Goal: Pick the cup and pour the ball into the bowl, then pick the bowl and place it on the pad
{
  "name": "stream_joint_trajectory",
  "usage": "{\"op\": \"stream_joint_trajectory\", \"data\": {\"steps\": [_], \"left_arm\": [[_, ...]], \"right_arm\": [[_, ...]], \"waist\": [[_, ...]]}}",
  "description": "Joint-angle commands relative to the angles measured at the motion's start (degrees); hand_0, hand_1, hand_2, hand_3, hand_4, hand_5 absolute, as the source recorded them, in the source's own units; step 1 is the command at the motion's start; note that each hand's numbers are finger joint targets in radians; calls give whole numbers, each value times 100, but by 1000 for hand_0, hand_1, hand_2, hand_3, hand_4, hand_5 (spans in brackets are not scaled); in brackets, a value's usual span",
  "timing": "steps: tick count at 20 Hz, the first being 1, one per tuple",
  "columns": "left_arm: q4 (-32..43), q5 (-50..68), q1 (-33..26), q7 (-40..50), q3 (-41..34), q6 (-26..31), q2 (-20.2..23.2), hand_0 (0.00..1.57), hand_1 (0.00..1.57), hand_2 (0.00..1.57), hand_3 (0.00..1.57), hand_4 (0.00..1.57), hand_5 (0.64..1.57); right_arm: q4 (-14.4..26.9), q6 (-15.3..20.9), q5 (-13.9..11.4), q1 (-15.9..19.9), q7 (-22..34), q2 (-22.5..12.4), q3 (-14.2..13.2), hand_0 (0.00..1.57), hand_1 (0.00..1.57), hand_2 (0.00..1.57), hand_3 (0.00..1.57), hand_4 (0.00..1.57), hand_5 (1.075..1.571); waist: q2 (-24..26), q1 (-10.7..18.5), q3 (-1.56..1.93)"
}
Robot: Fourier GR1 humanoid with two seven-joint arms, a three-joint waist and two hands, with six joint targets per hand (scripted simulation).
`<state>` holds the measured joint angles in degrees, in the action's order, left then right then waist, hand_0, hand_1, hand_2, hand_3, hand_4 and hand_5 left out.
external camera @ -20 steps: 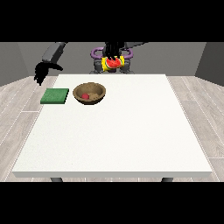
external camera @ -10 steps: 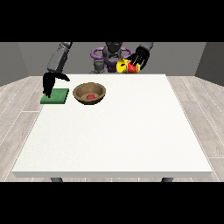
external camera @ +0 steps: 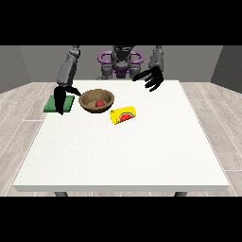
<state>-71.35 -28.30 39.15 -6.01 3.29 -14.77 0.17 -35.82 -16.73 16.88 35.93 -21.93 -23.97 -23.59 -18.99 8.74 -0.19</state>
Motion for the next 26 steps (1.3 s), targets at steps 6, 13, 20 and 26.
{"op": "stream_joint_trajectory", "data": {"steps": [6,13,20,26], "left_arm": [[798,982,-400,-710,-564,147,-15,0,0,0,0,0,1527],[0,999,-534,-411,-146,378,-13,0,0,0,0,0,1547],[-510,957,-18,-65,-91,511,83,0,0,0,0,0,1557],[-446,953,-392,-221,64,717,116,0,0,0,0,0,1561]], "right_arm": [[-255,288,-430,-224,233,771,746,0,0,0,0,0,1545],[601,58,-264,-321,-492,557,397,0,0,0,0,208,1546],[831,212,-117,-12,-837,605,175,0,0,0,0,133,1531],[617,408,1,-97,-453,948,192,0,0,0,0,242,1532]], "waist": [[589,-690,17],[398,-211,24],[-314,167,31],[24,343,23]]}}
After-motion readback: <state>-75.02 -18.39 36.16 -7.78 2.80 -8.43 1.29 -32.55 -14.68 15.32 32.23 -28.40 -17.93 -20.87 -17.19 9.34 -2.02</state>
